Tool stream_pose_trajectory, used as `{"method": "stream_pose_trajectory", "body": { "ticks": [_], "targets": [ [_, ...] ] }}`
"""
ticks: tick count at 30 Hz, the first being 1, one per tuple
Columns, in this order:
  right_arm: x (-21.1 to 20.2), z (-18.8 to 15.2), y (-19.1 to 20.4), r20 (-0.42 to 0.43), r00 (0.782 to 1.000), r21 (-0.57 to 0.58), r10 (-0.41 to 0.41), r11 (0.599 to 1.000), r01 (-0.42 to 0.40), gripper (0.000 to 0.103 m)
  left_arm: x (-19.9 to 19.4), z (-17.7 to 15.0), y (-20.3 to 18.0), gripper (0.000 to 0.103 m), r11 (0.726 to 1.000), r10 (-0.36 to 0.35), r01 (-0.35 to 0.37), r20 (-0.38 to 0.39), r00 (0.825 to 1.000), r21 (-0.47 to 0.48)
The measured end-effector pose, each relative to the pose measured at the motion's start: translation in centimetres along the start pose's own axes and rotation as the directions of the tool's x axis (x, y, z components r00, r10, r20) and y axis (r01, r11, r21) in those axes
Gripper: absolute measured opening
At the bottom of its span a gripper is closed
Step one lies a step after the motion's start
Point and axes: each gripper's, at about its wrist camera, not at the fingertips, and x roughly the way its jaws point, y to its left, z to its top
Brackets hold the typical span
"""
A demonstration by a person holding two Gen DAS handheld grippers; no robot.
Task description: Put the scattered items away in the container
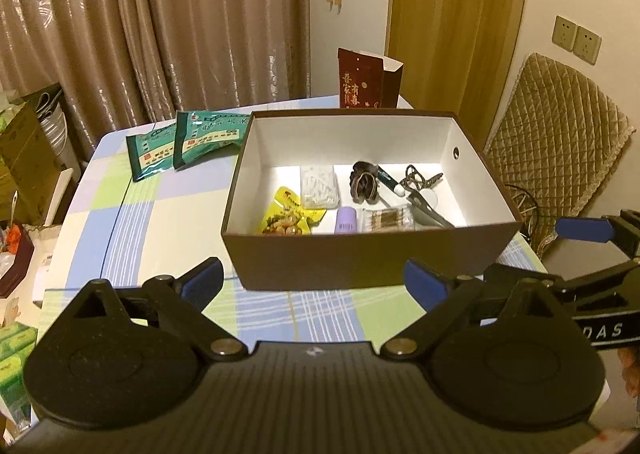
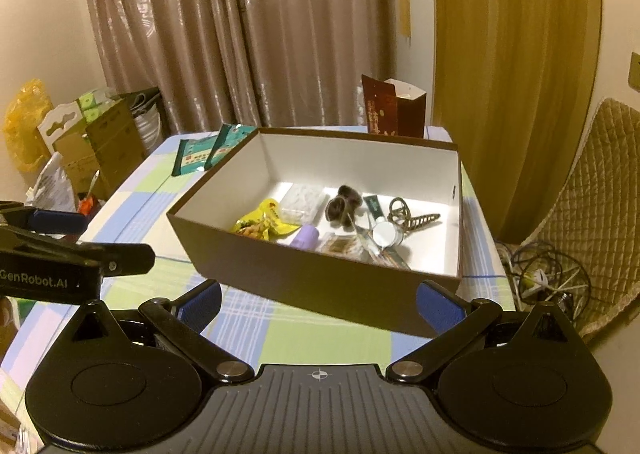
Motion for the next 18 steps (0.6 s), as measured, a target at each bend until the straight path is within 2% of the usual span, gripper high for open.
{"method": "stream_pose_trajectory", "body": {
  "ticks": [8,18],
  "targets": [
    [-1.5,-1.5,0.1,-0.012,1.0,-0.006,-0.005,1.0,0.005,0.101,-1.7,-2.3,-0.2,0.095,1.0,0.017,-0.017,-0.017,1.0,-0.008],
    [-2.6,-2.9,0.5,-0.013,1.0,-0.012,-0.007,1.0,0.007,0.101,-3.4,-3.7,-0.7,0.096,0.999,0.046,-0.046,-0.029,0.999,0.002]
  ]
}}
